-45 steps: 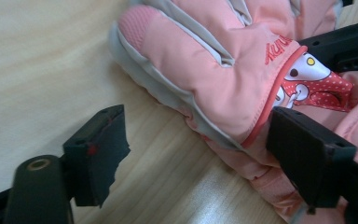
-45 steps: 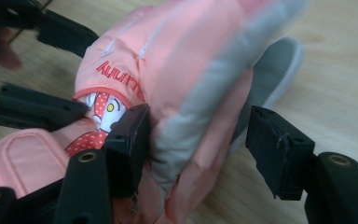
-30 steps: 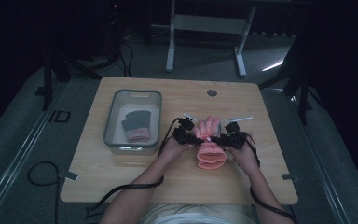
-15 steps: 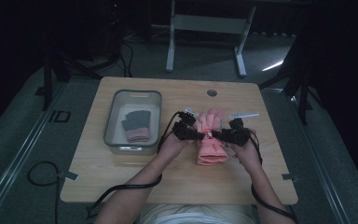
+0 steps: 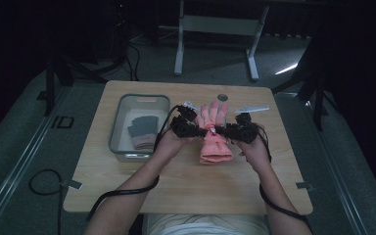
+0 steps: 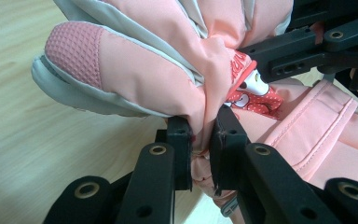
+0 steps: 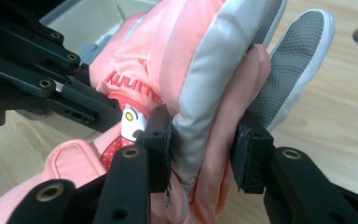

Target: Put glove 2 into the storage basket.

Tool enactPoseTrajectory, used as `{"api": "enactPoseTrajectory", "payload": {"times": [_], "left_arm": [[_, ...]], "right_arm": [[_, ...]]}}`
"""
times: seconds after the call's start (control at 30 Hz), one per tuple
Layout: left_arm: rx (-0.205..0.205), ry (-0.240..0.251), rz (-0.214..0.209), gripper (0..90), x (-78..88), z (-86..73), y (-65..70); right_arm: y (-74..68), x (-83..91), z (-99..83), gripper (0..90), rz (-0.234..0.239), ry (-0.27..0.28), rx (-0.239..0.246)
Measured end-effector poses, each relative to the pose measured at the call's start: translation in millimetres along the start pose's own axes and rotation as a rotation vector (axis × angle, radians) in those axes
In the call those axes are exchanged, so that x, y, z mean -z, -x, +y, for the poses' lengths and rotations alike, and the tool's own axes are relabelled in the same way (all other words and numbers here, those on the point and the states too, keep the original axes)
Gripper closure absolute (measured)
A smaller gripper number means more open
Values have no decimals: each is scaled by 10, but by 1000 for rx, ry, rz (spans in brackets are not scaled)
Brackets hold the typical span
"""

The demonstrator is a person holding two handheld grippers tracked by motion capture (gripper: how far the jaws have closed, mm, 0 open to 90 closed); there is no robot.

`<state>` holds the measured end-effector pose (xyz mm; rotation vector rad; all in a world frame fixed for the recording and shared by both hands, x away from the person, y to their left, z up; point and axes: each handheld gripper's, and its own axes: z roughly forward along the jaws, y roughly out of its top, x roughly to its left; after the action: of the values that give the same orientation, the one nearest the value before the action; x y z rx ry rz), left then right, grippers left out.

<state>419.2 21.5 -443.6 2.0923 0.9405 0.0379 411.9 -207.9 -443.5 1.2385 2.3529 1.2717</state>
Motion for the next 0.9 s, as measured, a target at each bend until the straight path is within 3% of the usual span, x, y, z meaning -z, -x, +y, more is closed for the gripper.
{"api": "enactPoseTrajectory", "payload": {"times": [0.37, 0.9], "left_arm": [[2, 12, 56, 796, 427, 65, -105], [42, 27, 157, 797, 1034, 23, -370]], "right_arm": [[-226, -77, 310, 629, 48, 39, 32], [-651, -384, 800, 629, 109, 47, 112]]}}
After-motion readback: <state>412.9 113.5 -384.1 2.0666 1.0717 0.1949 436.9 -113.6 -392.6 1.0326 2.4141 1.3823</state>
